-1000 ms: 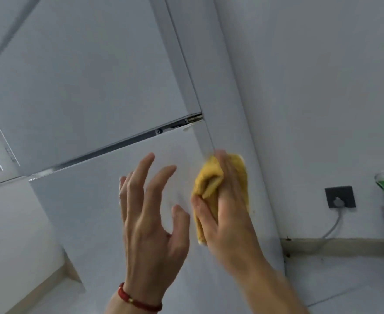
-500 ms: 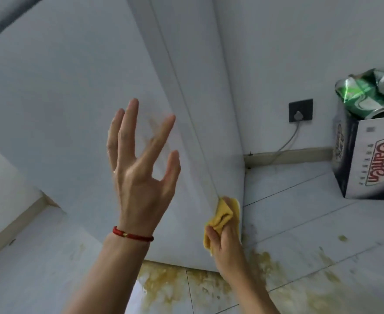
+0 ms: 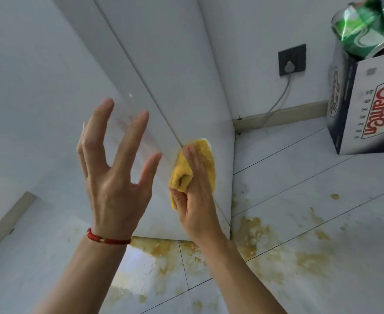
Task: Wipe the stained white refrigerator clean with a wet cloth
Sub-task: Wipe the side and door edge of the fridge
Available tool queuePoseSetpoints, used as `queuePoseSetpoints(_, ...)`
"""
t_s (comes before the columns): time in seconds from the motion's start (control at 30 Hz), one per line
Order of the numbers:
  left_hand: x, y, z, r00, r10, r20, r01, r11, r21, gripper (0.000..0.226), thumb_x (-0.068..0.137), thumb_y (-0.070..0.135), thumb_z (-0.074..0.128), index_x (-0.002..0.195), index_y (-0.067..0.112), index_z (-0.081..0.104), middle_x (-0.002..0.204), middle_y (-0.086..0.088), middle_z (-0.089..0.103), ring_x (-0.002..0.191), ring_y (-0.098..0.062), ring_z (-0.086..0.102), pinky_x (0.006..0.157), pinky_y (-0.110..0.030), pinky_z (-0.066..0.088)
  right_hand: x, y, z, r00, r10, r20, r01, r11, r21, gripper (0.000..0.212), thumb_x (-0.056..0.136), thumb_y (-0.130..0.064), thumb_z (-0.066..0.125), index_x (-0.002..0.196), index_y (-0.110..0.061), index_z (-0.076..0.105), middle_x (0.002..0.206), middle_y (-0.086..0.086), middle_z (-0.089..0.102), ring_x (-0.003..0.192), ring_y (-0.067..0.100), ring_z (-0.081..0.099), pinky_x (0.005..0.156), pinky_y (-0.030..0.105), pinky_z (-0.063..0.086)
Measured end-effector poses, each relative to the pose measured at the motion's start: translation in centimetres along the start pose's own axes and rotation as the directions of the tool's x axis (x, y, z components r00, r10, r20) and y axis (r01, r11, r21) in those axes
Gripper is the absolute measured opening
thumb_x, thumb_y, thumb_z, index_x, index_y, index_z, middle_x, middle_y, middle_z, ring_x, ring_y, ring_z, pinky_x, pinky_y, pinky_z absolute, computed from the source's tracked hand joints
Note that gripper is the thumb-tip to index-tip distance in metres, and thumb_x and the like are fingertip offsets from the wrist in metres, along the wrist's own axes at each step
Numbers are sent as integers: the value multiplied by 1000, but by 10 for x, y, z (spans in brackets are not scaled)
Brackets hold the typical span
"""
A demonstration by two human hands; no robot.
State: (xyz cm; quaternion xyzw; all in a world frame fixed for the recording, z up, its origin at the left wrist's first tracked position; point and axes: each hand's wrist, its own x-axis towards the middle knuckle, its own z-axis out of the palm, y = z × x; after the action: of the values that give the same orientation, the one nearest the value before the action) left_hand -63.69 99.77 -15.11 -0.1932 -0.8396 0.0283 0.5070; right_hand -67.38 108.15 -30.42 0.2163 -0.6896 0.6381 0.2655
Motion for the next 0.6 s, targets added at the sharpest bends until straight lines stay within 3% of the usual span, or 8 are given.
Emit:
queuePoseSetpoints(0.13, -23, 13, 1, 993, -53, 105, 58, 997, -49, 67, 85, 14, 84, 142, 9, 50, 148, -28, 36, 137, -44, 41, 119, -39, 29, -56, 48, -1, 980, 196, 29, -196, 981, -4, 75, 108, -24, 52, 166, -22, 5, 173, -13, -3, 161, 18, 2, 129, 48, 19)
queuePoseSetpoints(0.2, -38, 19, -1, 982, -104, 160, 116, 991, -65, 71, 83, 12, 83, 144, 6, 47, 145, -26, 36, 136, -39, 40, 118, -36, 31, -82, 67, -3, 950, 305, 74, -306, 952, 5, 74, 108, -24, 52, 166, -19, 7, 171, -20, -4, 160, 13, 4, 128, 34, 21)
queuePoseSetpoints(0.27, -52, 24, -5, 964, -182, 196, 198, 978, -65, 71, 80, 8, 82, 142, 4, 47, 134, -26, 41, 124, -36, 45, 113, -27, 33, -105, 85, -5, 903, 415, 112, -416, 909, -19, 73, 106, -19, 56, 165, -14, 13, 169, -16, 5, 159, 17, 17, 124, 20, 25)
queuePoseSetpoints(0.33, -65, 29, -4, 953, -197, 231, 219, 973, -74, 64, 77, -1, 79, 133, 8, 49, 122, -18, 44, 106, -37, 52, 101, -34, 44, -119, 93, -8, 869, 487, 86, -481, 873, -76, 71, 105, -22, 57, 163, -23, 16, 167, -3, 24, 154, 22, 32, 121, 22, 32)
queuePoseSetpoints(0.4, -76, 31, -4, 940, -178, 291, 206, 976, -71, 56, 74, -10, 75, 121, 9, 51, 113, -13, 48, 94, -36, 56, 85, -46, 50, -116, 81, -6, 836, 548, 20, -546, 835, -65, 67, 104, -19, 57, 160, -26, 20, 164, 3, 32, 151, 19, 33, 122, 25, 31)
queuePoseSetpoints(0.5, -83, 31, -1, 910, -234, 341, 283, 954, -101, 41, 71, -17, 68, 106, 2, 57, 101, -12, 53, 89, -30, 54, 79, -32, 43, -92, 43, 1, 897, 442, -23, -441, 888, -129, 61, 110, -14, 47, 163, -8, 18, 170, 3, 20, 155, -2, 11, 127, 31, 24)
queuePoseSetpoints(0.6, -85, 30, 1, 859, -341, 382, 409, 906, -110, 37, 71, -17, 64, 99, 4, 53, 98, -4, 48, 87, -22, 50, 76, -19, 35, -72, 37, 3, 948, 318, 7, -316, 943, -106, 60, 112, -23, 42, 165, -14, 16, 173, -1, 13, 159, 12, 12, 124, 42, 33)
